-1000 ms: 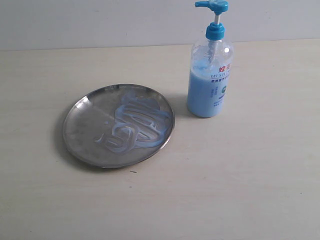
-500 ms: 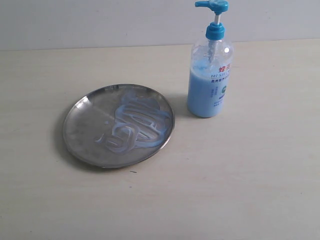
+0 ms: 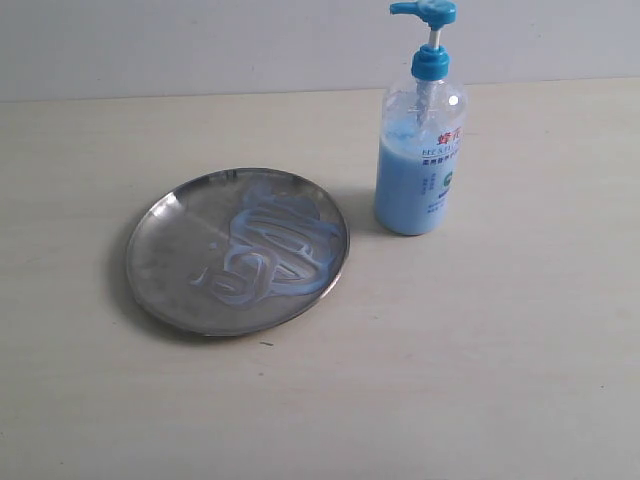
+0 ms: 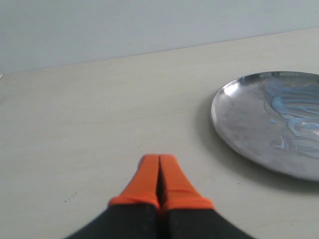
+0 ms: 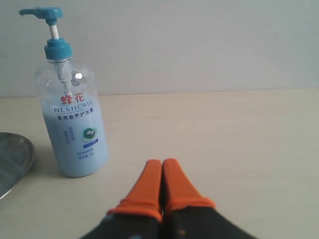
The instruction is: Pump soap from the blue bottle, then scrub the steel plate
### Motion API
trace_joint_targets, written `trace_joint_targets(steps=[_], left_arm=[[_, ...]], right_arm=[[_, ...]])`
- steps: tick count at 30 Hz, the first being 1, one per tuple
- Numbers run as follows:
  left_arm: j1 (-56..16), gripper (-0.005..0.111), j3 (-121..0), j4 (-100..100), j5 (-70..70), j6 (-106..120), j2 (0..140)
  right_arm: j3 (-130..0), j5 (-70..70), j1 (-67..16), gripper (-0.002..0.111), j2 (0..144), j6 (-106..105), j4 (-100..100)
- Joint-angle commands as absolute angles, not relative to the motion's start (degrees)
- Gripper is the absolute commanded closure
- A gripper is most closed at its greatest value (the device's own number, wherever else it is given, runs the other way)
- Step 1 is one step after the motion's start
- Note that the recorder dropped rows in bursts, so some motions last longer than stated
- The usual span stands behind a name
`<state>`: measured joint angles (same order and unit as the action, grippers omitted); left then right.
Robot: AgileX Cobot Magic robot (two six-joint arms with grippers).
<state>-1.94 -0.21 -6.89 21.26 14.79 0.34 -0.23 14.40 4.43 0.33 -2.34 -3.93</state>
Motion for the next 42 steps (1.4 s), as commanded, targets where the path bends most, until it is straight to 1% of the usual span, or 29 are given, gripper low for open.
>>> trace_joint_targets(steps=[1,8,42], left_arm=[[-2.3,0.107,0.0,-7.2,21.1,14.5,0.0],[-2.3,0.107,0.0,-7.2,21.1,14.5,0.0],[-2.3,0.107,0.0,-7.2,21.1,14.5,0.0]], right_arm=[[0.0,15.0,4.7,0.108,0.0,-2.4,-4.5],[0.0,19.6,4.7,0.108,0.0,-2.3,-4.5],[0.0,19.6,4.7,0.108,0.0,-1.8,-4.6]])
